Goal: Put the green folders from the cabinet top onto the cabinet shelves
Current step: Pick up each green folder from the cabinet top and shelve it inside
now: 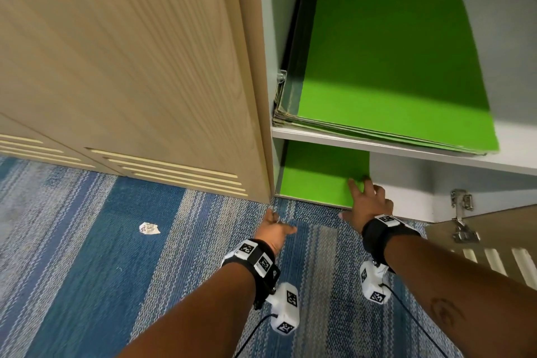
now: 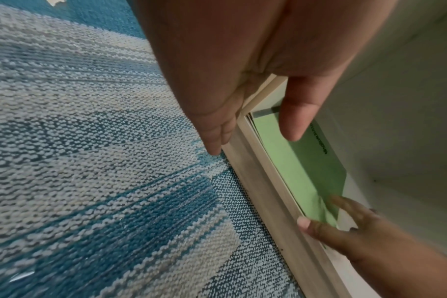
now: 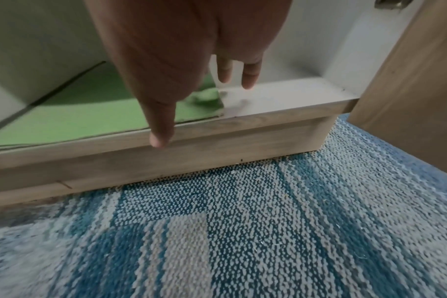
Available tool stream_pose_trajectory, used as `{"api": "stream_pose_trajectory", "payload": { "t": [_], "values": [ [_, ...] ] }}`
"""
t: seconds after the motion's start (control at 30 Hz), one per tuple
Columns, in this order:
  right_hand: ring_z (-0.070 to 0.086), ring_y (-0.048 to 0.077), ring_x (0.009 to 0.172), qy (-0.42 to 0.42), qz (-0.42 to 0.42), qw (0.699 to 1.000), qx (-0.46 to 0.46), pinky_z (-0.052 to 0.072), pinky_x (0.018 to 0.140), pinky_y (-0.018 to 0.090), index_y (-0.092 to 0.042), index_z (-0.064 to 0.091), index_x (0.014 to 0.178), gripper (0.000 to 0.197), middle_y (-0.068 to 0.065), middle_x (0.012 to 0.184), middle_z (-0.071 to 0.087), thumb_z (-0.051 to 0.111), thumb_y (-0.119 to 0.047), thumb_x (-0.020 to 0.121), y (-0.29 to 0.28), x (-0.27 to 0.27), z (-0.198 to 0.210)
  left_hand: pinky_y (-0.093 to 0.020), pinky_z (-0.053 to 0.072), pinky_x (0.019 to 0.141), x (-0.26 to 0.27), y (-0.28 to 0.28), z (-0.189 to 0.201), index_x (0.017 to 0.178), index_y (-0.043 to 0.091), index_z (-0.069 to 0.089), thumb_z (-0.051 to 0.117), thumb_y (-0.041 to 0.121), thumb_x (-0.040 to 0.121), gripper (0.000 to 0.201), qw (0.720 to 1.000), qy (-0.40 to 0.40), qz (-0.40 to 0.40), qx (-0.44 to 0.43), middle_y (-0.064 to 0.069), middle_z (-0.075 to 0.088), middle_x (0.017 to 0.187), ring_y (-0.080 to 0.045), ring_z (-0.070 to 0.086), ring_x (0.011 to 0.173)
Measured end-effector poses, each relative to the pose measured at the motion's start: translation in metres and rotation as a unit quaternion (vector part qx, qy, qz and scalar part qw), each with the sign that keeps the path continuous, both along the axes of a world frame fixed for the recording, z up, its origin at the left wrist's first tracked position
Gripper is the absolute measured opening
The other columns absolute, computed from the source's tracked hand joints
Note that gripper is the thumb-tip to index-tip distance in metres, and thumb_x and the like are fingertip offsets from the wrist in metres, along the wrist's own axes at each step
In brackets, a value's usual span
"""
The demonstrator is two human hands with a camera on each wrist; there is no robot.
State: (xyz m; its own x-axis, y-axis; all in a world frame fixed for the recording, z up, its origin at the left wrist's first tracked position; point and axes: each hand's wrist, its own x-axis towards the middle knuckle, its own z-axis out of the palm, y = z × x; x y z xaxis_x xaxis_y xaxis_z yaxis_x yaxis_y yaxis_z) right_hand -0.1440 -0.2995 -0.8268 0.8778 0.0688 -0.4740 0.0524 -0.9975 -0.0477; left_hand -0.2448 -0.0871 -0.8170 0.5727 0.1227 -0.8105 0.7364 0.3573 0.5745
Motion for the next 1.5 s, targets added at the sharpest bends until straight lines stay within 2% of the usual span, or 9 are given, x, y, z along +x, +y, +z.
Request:
{"api": "stream_pose_trajectory", "payload": {
  "t": [0.4,0.53,0.7,0.9,1.03,1.23,1.3,1.37,1.5],
  "values": [
    [0.033,0.029,0.136,-0.008,0.059,0.982,0.177,0.037,0.11,0.041,-0.017,0.032,0.145,0.062,0.007,0.153,0.026,0.053,-0.032,0.089,0.026,-0.083,0.271,-0.046,0.021,0.117,-0.037,-0.002,0.266,0.148,0.008,0.029,0.063,-0.012,0.075,0.083,1.0,-0.003,0.002,0.002,-0.014,0.039,0.149,-0.031,0.036,0.138],
    [0.041,0.025,0.13,-0.042,0.093,0.969,0.226,0.037,0.11,0.035,-0.016,0.042,0.139,0.05,0.005,0.144,0.038,0.051,-0.026,0.091,0.04,-0.098,0.393,-0.045,0.034,0.105,-0.041,-0.007,0.377,0.14,-0.01,0.028,0.061,-0.012,0.078,0.07,0.999,-0.039,-0.027,0.022,-0.026,0.054,0.12,-0.037,0.051,0.116],
    [0.048,0.02,0.122,-0.09,0.11,0.952,0.27,0.043,0.1,0.03,-0.019,0.052,0.13,0.039,0.001,0.133,0.049,0.049,-0.025,0.091,0.05,-0.096,0.532,-0.034,0.043,0.083,-0.035,-0.002,0.507,0.128,0.004,0.051,0.068,0.014,0.057,0.073,0.994,-0.096,-0.052,0.03,-0.008,0.06,0.105,-0.022,0.058,0.092],
    [0.065,0.025,0.086,-0.159,0.07,0.941,0.291,0.051,0.071,0.033,-0.025,0.059,0.101,0.017,0.002,0.092,0.07,0.045,-0.03,0.092,0.064,-0.065,0.652,-0.03,0.049,0.068,-0.018,0.021,0.613,0.086,0.01,0.061,0.061,0.014,0.091,0.006,0.977,-0.176,-0.059,0.102,-0.005,0.066,0.077,-0.021,0.062,0.073],
    [0.061,0.023,0.101,-0.236,0.026,0.922,0.307,0.051,0.082,0.034,-0.026,0.055,0.114,0.027,0.0,0.113,0.062,0.049,-0.033,0.089,0.073,-0.031,0.694,-0.028,0.027,0.053,-0.013,0.039,0.644,0.053,0.021,0.034,0.063,0.037,0.089,0.049,0.918,-0.247,-0.034,0.309,0.01,0.027,0.043,-0.014,0.029,0.046],
    [0.033,0.028,0.139,-0.097,0.01,0.987,0.127,0.035,0.111,0.044,-0.014,0.032,0.145,0.081,0.007,0.154,0.031,0.047,-0.065,0.085,0.058,0.04,0.702,-0.03,0.032,0.058,-0.004,0.048,0.668,0.059,0.019,0.04,0.055,0.064,0.077,0.052,0.89,-0.267,-0.044,0.367,0.005,0.037,0.056,-0.018,0.038,0.054],
    [0.034,0.029,0.137,-0.069,0.051,0.993,0.086,0.037,0.108,0.048,-0.019,0.035,0.144,0.078,0.003,0.153,0.032,0.043,-0.069,0.084,0.059,0.036,0.7,-0.032,0.048,0.06,0.002,0.051,0.672,0.105,0.011,0.058,0.054,0.066,0.078,0.062,0.925,-0.22,0.001,0.309,-0.001,0.061,0.085,-0.022,0.061,0.067],
    [0.038,0.028,0.132,-0.08,0.077,0.991,0.075,0.039,0.104,0.048,-0.025,0.04,0.14,0.072,-0.001,0.148,0.038,0.043,-0.07,0.083,0.059,0.026,0.697,-0.035,0.057,0.056,0.007,0.057,0.677,0.147,0.017,0.029,0.059,0.045,0.089,0.072,0.96,-0.188,0.105,0.177,-0.003,0.057,0.121,-0.028,0.07,0.082],
    [0.041,0.025,0.125,-0.094,0.093,0.987,0.091,0.04,0.1,0.043,-0.029,0.041,0.132,0.066,-0.001,0.14,0.041,0.057,-0.06,0.076,0.055,0.01,0.697,-0.042,0.058,0.079,0.022,0.077,0.693,0.147,0.004,0.025,0.045,-0.003,0.097,0.054,0.961,-0.167,0.221,0.026,-0.022,0.042,0.142,-0.043,0.055,0.117]
  ]
}}
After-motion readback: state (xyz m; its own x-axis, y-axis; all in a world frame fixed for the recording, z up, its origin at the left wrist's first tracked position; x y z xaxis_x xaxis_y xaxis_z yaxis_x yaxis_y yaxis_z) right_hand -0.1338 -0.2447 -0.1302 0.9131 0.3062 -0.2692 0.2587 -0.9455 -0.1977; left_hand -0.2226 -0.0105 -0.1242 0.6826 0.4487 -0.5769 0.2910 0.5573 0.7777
